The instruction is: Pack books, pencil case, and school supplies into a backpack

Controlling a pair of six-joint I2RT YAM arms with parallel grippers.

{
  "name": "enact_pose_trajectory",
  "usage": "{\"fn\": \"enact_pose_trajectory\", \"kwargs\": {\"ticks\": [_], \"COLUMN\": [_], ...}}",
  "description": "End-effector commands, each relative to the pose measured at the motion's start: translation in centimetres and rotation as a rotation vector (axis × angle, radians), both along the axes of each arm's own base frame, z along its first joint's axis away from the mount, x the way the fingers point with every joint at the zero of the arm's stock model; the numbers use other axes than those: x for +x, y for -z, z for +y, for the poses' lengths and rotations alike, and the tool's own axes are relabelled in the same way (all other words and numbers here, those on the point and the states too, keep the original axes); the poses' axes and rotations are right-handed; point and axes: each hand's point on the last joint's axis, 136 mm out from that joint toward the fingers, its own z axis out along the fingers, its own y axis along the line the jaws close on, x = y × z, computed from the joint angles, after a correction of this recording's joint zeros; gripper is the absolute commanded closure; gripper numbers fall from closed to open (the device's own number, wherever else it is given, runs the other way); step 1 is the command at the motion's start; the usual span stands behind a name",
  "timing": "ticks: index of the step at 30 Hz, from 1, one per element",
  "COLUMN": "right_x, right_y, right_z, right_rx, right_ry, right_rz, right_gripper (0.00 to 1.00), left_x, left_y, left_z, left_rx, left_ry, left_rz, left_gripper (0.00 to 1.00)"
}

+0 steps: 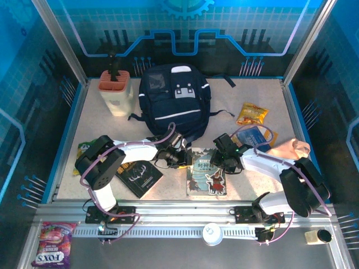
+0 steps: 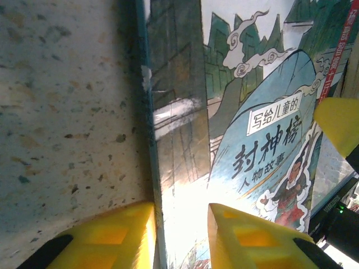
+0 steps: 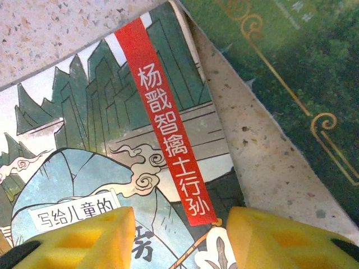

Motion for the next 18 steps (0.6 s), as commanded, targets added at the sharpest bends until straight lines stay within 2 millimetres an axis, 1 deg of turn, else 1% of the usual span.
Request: {"fn": "enact_pose_trajectory", "kwargs": {"ticks": [1,4,8,11,18], "right_x": [-3.9,-4.0,-4.3,-4.2,-3.9], "right_y": [2.8,2.9,3.1,3.1,2.9], "right_z": [-1.6,-1.7,-2.0,-2.2,-1.9], "right_rx": [-0.053,-0.048,-0.056,-0.051,-0.028], "right_ry": [0.008,0.013,0.019,0.027,0.023], "right_rz": [0.152,0.153,0.160,0.153,0.130], "right_gripper": [0.50,0.50,0.51,0.51,0.51], "left_x": [0.2,0.1,-0.3,-0.5,-0.4], "left_y": [-1.6,-2.8,-4.5,-5.3,-5.0], "left_z": [-1.8,-2.4,-2.9,-3.3,-3.8], "left_rx": [-0.095,-0.140,-0.204,-0.232,-0.232], "left_ry": [0.048,0.069,0.093,0.112,0.122], "left_rz": [-0.022,-0.041,-0.081,-0.101,-0.094], "left_gripper": [0.70,0.71,0.74,0.74,0.74]}}
